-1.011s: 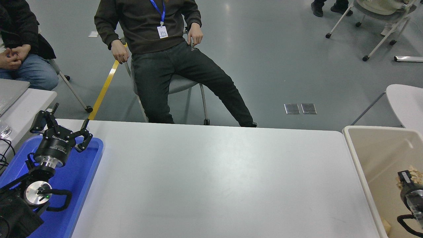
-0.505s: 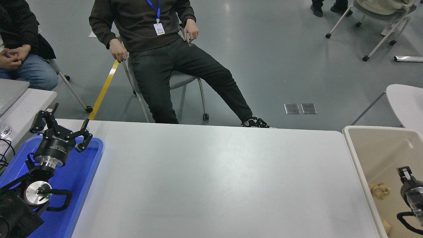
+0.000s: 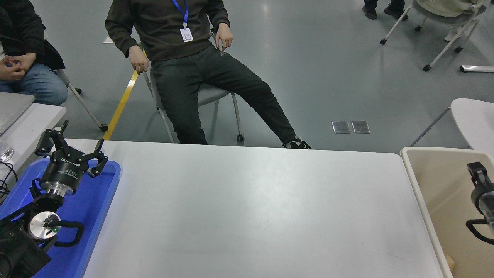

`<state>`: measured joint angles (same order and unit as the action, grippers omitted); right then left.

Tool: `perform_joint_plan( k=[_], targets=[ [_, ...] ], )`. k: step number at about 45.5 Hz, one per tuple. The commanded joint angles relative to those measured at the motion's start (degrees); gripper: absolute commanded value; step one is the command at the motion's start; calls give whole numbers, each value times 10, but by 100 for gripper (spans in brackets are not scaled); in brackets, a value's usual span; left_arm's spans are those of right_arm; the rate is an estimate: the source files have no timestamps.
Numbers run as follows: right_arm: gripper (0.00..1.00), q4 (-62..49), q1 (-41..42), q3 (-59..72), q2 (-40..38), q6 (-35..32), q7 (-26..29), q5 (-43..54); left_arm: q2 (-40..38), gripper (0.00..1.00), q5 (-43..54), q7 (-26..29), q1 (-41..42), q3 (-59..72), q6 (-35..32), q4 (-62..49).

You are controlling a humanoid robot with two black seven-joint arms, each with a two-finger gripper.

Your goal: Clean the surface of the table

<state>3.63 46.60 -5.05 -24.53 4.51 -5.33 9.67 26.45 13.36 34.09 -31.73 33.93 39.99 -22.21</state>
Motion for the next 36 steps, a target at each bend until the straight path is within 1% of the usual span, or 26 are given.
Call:
perform_joint_plan(
  k=[1, 6, 14, 24, 36],
  targets=[
    [99, 90, 88, -86, -65, 1, 0, 0, 0, 100, 0, 0, 0, 0, 0, 0],
    [99, 142, 118, -163, -85, 5, 0, -1, 0, 100, 0, 0, 0, 0, 0, 1],
    [99, 211, 136, -306, -94, 5, 0, 0, 0, 100, 0, 0, 0, 0, 0, 0],
    [99, 298, 140, -364, -101, 5, -1, 0, 0, 100, 0, 0, 0, 0, 0, 1],
    [99, 365, 131, -438, -95, 3, -12, 1, 0, 100, 0, 0, 0, 0, 0, 0]
  ],
)
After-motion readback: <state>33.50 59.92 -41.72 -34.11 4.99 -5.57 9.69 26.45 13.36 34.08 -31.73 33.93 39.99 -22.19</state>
